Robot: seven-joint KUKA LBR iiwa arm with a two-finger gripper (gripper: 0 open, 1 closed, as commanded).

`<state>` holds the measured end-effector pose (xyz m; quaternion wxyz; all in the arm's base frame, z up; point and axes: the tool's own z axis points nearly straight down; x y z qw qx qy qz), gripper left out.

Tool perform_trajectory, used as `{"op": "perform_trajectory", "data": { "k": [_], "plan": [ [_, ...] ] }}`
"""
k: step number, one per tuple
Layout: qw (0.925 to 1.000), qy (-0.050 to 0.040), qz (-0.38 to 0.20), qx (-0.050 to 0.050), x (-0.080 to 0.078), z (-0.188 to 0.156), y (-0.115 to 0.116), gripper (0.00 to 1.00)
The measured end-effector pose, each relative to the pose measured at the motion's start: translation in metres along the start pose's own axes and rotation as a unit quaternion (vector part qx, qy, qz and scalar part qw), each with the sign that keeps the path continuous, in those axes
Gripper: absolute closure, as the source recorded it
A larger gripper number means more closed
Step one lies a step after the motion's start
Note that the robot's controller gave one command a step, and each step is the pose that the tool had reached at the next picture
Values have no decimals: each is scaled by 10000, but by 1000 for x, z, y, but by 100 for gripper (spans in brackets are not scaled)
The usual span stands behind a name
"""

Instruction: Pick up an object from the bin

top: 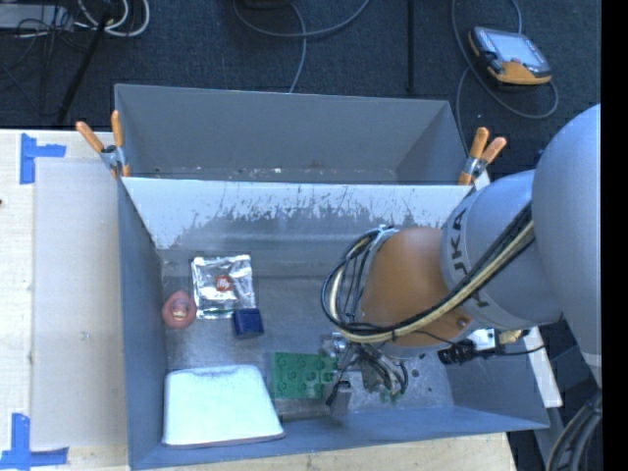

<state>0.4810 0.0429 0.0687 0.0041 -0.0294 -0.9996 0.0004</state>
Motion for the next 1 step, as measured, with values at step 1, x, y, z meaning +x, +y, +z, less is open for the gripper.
{"op": "perform_trajectory", "data": {
  "k": [1],
  "plan": [
    [10000,-73,-13,-12,-1,-89,0,100]
  ]
}}
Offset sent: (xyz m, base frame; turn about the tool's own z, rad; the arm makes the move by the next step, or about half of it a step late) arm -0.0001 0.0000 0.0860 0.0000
